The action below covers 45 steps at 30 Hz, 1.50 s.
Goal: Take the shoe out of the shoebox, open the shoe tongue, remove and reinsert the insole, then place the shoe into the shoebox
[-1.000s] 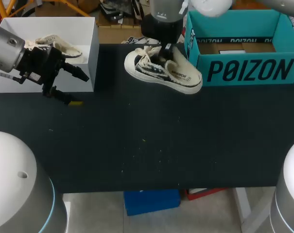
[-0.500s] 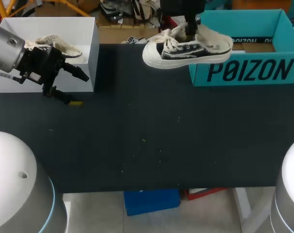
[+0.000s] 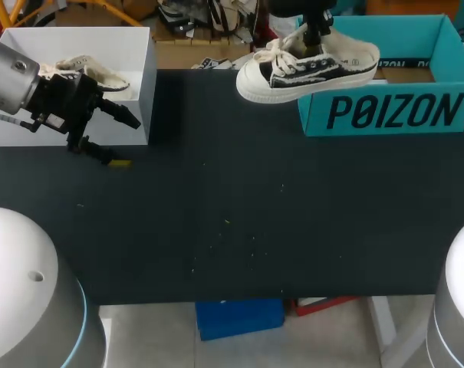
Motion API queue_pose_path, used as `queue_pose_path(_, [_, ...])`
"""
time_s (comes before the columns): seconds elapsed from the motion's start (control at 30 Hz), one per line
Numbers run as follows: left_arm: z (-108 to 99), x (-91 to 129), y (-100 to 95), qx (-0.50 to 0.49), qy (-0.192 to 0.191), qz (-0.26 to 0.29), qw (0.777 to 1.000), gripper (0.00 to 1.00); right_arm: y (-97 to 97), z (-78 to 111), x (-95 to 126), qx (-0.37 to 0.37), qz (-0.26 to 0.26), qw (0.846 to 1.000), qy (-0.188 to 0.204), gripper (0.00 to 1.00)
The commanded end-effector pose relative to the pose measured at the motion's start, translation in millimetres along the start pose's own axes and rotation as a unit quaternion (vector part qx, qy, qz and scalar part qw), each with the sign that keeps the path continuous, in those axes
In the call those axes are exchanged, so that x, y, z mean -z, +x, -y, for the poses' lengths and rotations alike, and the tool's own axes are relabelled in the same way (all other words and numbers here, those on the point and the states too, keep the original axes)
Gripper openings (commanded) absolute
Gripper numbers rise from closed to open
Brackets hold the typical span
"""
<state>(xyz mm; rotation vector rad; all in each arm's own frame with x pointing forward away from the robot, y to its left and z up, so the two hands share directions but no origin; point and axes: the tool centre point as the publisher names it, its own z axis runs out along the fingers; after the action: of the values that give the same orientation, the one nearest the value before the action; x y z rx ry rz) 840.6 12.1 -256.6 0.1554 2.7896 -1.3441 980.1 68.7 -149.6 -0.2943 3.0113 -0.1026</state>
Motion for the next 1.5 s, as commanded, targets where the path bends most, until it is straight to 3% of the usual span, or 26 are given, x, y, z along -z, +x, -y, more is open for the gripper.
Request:
queue_pose_path(0.03, [0.3, 0.3, 0.5, 0.000, -0.002, -0.001, 1.000, 1.00, 0.1, 0.3, 1.7, 0.000, 0.000, 1.000, 0.000, 0.00])
queue_pose_path(0.43, [0.3, 0.3, 0.5, 0.000, -0.002, -0.001, 1.000, 1.00, -6.7, 6.7, -3.9, -0.004, 0.001, 1.000, 0.010, 0.00])
queue_pose_path(0.93, [0.3, 0.3, 0.5, 0.000, -0.002, -0.001, 1.000, 1.00, -42.9, 110.1, -26.8, 0.001, -0.009, 0.999, 0.050, 0.00])
queue_pose_path(1.23, [0.3, 0.3, 0.5, 0.000, -0.002, -0.001, 1.000, 1.00, -68.8, 155.4, -48.7, -0.021, -0.009, 0.999, 0.046, 0.00])
queue_pose_path(1.5, [0.3, 0.3, 0.5, 0.000, -0.002, -0.001, 1.000, 1.00, -94.0, 182.5, -63.6, -0.046, -0.012, 0.998, 0.051, 0.00])
